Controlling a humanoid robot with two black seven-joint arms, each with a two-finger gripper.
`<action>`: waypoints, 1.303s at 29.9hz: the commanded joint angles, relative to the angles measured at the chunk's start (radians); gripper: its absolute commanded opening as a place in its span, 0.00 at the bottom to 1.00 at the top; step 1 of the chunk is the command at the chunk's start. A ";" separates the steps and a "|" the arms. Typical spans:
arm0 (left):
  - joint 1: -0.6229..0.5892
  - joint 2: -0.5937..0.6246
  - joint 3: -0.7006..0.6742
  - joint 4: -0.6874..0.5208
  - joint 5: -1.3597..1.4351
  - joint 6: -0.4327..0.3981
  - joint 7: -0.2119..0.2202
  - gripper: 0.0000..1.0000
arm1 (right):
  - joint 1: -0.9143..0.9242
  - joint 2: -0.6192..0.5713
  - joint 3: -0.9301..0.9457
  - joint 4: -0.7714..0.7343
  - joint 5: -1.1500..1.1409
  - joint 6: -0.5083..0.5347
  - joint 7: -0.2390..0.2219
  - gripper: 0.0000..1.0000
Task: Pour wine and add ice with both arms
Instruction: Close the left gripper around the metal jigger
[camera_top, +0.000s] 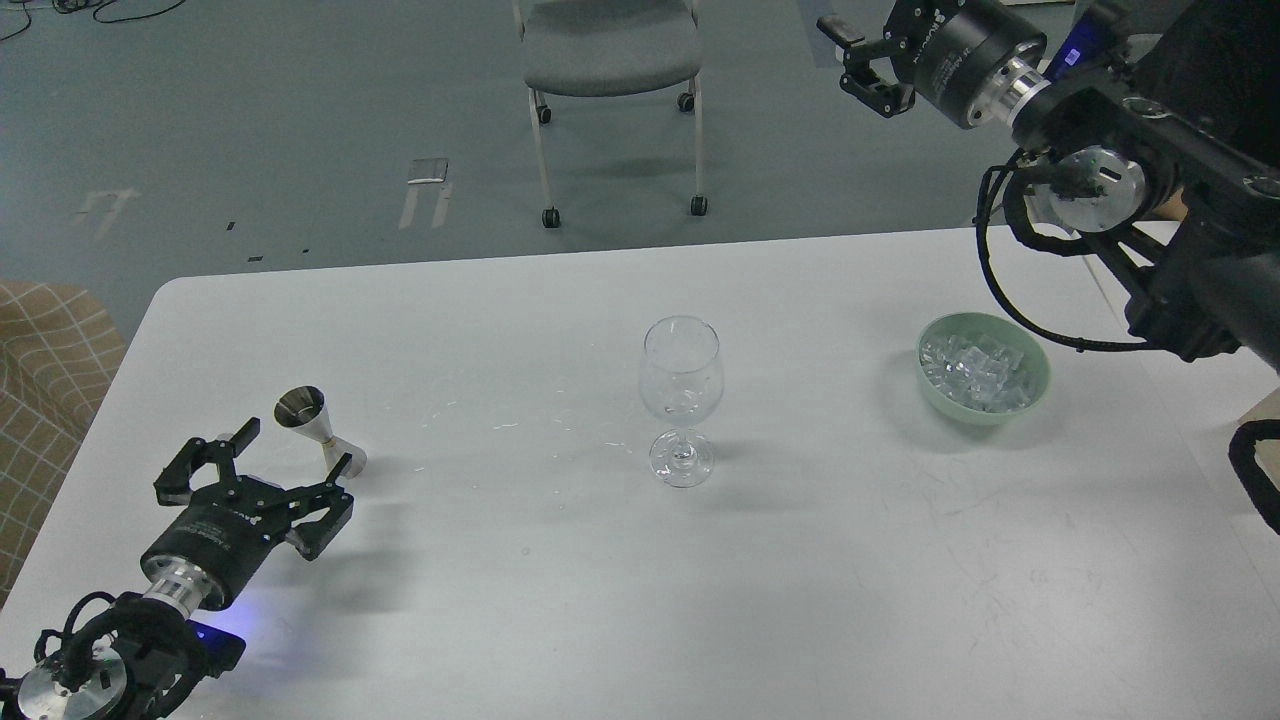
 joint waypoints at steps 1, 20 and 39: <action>-0.043 -0.001 0.001 0.049 0.001 0.000 -0.003 0.99 | 0.000 -0.003 0.000 0.000 0.000 0.000 0.001 1.00; -0.116 -0.044 0.055 0.133 0.002 -0.002 0.000 0.95 | 0.001 -0.003 -0.014 -0.003 0.000 0.000 0.000 1.00; -0.203 -0.051 0.096 0.253 0.027 -0.012 -0.032 0.55 | -0.003 -0.001 -0.015 -0.003 0.000 -0.003 0.001 1.00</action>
